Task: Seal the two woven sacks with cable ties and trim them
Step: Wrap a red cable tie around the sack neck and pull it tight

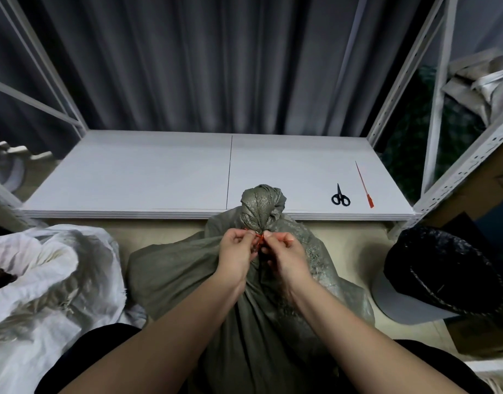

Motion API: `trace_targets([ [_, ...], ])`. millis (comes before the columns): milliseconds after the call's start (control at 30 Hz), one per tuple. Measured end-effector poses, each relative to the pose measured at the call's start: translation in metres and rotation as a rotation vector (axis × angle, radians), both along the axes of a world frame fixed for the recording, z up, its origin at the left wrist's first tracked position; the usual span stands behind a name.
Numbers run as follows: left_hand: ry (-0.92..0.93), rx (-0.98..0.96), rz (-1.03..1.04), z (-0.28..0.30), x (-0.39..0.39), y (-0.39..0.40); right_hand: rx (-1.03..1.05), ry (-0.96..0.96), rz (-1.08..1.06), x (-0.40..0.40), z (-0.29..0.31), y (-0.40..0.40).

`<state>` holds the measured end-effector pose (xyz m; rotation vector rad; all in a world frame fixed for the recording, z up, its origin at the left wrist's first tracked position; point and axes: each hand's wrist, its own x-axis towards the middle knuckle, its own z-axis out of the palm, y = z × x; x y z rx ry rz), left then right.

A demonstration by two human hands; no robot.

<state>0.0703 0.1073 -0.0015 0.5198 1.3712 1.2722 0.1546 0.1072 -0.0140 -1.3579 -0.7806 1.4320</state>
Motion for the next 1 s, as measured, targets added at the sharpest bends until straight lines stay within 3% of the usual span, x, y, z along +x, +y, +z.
trace_targets([
  [233,0.104,-0.04,-0.097,-0.004,-0.011,0.003,0.124,-0.452,0.483,0.029,0.014,0.021],
  [400,0.29,0.013,-0.193,-0.004,-0.016,0.007,0.104,-0.347,0.463,0.026,0.009,0.016],
  [467,0.579,0.096,-0.268,-0.008,-0.022,0.005,0.138,-0.339,0.367,0.025,0.002,0.017],
  [533,0.939,0.201,-0.313,-0.014,-0.027,-0.001,0.197,-0.45,0.309,0.023,-0.001,0.02],
  [567,1.02,0.264,-0.3,-0.017,-0.028,-0.002,0.229,-0.514,0.298,0.02,-0.002,0.02],
  [767,0.848,0.471,-0.176,-0.029,-0.03,0.002,0.332,-0.695,0.167,0.01,0.001,0.012],
  [1000,0.769,0.489,-0.169,-0.037,-0.039,0.013,0.425,-0.827,0.303,0.012,0.005,0.016],
])
